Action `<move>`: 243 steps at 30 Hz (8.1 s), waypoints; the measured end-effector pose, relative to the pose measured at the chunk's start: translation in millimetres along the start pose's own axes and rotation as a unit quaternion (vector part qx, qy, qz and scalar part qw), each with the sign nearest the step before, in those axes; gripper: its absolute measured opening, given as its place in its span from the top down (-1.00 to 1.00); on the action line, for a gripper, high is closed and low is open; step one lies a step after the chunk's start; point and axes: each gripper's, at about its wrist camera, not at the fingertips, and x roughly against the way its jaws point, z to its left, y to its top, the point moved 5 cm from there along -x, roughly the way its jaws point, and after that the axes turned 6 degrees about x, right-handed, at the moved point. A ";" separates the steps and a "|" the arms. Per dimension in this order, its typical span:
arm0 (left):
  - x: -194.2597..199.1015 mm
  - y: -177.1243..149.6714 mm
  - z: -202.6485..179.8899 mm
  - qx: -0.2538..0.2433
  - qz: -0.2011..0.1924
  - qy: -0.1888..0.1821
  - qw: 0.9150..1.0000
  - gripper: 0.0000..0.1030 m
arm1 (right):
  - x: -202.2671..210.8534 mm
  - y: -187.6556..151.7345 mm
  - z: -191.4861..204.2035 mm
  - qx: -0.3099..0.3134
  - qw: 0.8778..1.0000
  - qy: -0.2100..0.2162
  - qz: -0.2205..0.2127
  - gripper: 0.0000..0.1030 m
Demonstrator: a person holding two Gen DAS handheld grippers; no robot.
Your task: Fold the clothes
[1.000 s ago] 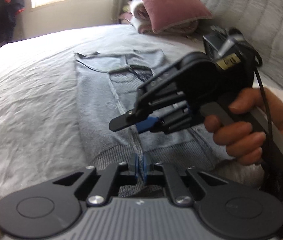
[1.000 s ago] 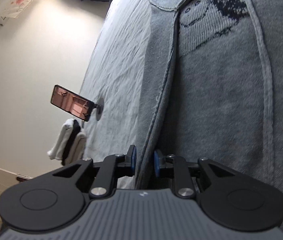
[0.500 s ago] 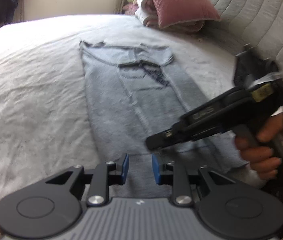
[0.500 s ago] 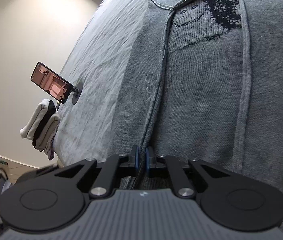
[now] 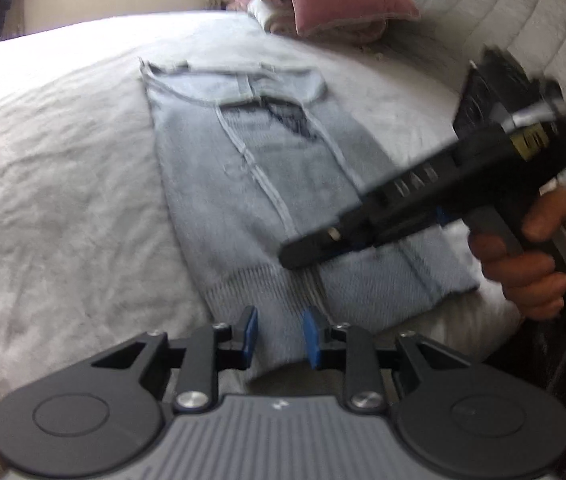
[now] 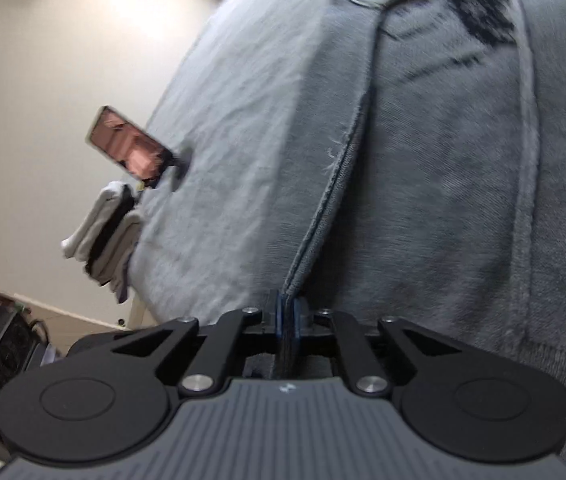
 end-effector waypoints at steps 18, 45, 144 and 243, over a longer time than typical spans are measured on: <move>-10.9 0.4 -16.4 -0.049 0.027 -0.023 0.998 0.69 | 66.8 4.8 -15.5 0.037 0.991 -0.109 -0.072 0.05; 21.3 -31.5 -9.9 -0.024 0.059 -0.046 0.997 0.32 | 129.1 -80.3 -29.0 -0.027 0.976 -0.196 -0.091 0.05; -116.4 97.9 91.5 0.179 0.044 -0.141 0.973 0.35 | 80.7 70.4 -136.6 0.085 0.974 -0.170 -0.122 0.31; -83.3 76.3 133.8 0.331 0.052 -0.222 0.916 0.33 | 136.1 63.8 -173.5 -0.130 0.978 -0.036 -0.158 -0.79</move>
